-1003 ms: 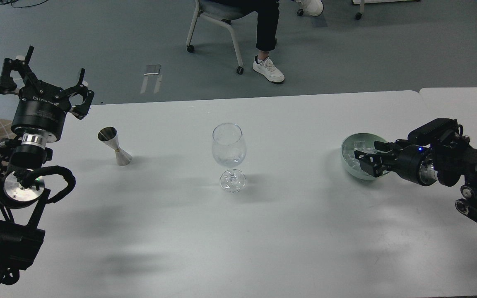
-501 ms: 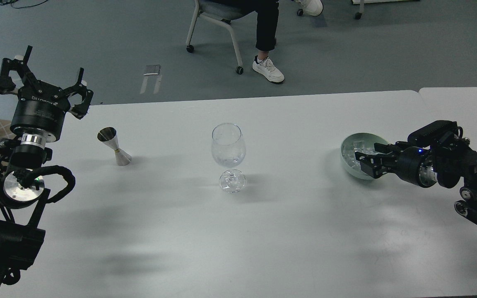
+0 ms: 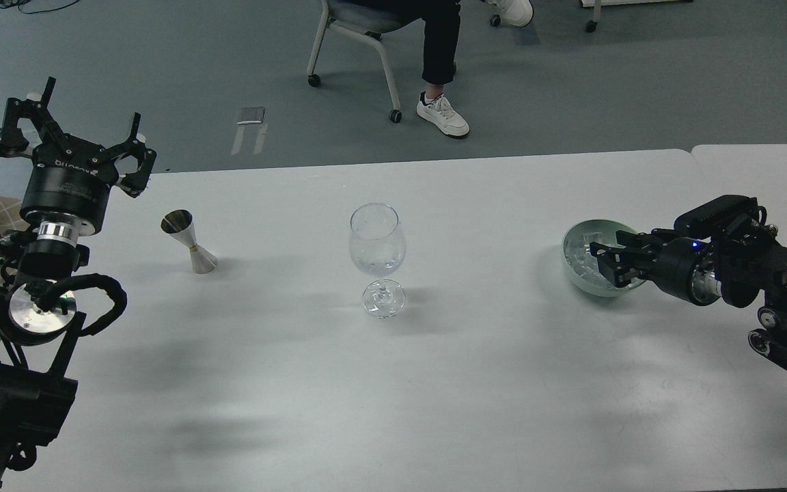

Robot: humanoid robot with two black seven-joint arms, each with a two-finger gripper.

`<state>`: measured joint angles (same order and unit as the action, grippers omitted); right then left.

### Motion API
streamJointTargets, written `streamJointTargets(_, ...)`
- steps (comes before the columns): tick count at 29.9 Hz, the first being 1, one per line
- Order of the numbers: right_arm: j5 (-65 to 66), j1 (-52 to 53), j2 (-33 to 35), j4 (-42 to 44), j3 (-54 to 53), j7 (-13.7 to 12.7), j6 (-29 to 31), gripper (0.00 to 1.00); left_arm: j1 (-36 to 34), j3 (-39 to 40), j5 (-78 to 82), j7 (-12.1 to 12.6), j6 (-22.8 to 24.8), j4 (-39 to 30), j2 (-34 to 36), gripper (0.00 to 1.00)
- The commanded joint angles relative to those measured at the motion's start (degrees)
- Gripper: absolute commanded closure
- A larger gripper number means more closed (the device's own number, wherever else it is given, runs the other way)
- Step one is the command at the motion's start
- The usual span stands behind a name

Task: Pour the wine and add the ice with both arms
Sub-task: 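Close the right gripper on ice cubes in the bowl and lift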

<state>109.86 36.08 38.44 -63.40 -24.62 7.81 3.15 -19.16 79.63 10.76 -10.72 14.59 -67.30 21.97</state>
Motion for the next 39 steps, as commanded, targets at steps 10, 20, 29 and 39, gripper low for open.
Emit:
streamJointTargets(10,0.09,-0.48,-0.12,0.47,0.09,0.01,0.45,0.62,0.36,-0.09,0.05,0.09,0.09,0.68,0.09,0.02)
streamJointTargets(20,0.0,-1.09,-0.21,0.82,0.09,0.53,0.1,0.88,0.44,-0.09,0.05,0.09,0.26,1.73,0.09,0.02)
streamJointTargets(29,-0.09,-0.66,0.84,-1.72,-2.09,0.71,-0.43,0.88,0.27,0.0,0.05,0.09,1.23,2.79,0.09,0.02)
streamJointTargets(39,-0.52,-0.13,3.75,-9.45,-10.18,0.8,-0.08,0.87,-0.17,0.09,0.05,0.09,1.23,2.79,0.17,0.02)
